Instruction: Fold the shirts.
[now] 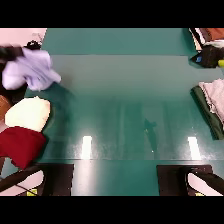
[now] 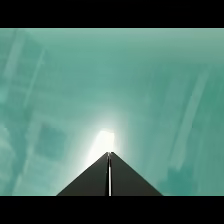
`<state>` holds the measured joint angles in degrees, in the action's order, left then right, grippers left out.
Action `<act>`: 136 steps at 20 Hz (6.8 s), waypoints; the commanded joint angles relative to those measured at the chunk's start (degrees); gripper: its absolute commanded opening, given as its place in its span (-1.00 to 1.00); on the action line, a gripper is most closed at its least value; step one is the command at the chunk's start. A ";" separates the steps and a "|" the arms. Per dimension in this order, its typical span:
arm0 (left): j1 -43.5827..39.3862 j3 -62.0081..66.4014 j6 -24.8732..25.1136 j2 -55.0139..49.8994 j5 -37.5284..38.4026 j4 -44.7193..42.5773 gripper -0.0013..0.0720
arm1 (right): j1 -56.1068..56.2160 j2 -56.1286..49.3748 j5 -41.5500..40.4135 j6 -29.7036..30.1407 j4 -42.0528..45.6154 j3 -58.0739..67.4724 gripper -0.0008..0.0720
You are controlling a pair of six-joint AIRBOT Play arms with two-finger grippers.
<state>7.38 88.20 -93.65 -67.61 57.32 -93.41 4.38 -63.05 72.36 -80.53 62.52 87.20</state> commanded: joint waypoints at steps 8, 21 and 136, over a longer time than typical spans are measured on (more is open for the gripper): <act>-28.41 8.70 0.13 11.17 13.00 2.34 -0.92 | 0.04 0.07 0.33 0.02 0.00 11.50 -0.93; -50.25 -0.31 0.20 -10.97 4.92 3.48 0.59 | 0.02 0.04 5.70 0.02 0.04 11.50 -0.93; -14.84 -38.29 -2.43 5.99 11.93 15.26 0.54 | -6.82 6.25 -3.98 1.77 -5.95 -28.30 0.06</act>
<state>-7.44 62.57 -94.21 -68.42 72.62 -86.85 -1.21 -61.14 68.60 -79.44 56.73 63.22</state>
